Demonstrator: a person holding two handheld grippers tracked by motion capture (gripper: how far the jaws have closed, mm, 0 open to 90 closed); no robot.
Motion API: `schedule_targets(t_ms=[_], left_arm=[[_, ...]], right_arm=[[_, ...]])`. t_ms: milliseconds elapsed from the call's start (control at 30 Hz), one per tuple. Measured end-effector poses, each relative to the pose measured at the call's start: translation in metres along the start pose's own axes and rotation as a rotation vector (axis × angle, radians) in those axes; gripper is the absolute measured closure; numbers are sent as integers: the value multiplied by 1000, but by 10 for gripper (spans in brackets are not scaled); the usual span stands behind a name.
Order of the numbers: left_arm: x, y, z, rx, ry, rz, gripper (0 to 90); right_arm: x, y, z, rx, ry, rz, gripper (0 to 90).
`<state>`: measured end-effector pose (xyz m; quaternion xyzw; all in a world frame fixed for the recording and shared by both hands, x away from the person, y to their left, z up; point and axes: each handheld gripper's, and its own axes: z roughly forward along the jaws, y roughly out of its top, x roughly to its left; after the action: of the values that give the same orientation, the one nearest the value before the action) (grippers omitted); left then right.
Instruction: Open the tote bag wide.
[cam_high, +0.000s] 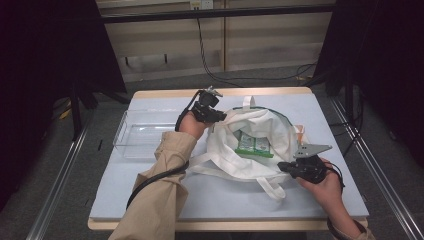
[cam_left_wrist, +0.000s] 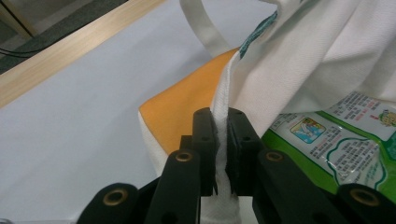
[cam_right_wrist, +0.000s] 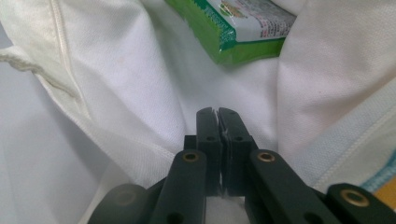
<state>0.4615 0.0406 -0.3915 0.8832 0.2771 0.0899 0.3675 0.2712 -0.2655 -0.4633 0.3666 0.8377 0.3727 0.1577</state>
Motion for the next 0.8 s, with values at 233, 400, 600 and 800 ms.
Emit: schedule_targets(t_ms=[233, 400, 600, 800], left_arm=[[3, -5, 6, 3, 0, -19, 838], [5, -8, 7, 2, 7, -20, 839], [6, -8, 9, -5, 14, -25, 838], [6, -9, 12, -2, 24, -27, 838]], right_arm=[[0, -3, 2, 3, -1, 5, 880], [0, -5, 3, 4, -3, 6, 881], [0, -6, 3, 1, -2, 2, 882], [-1, -8, 4, 11, 1, -4, 883]])
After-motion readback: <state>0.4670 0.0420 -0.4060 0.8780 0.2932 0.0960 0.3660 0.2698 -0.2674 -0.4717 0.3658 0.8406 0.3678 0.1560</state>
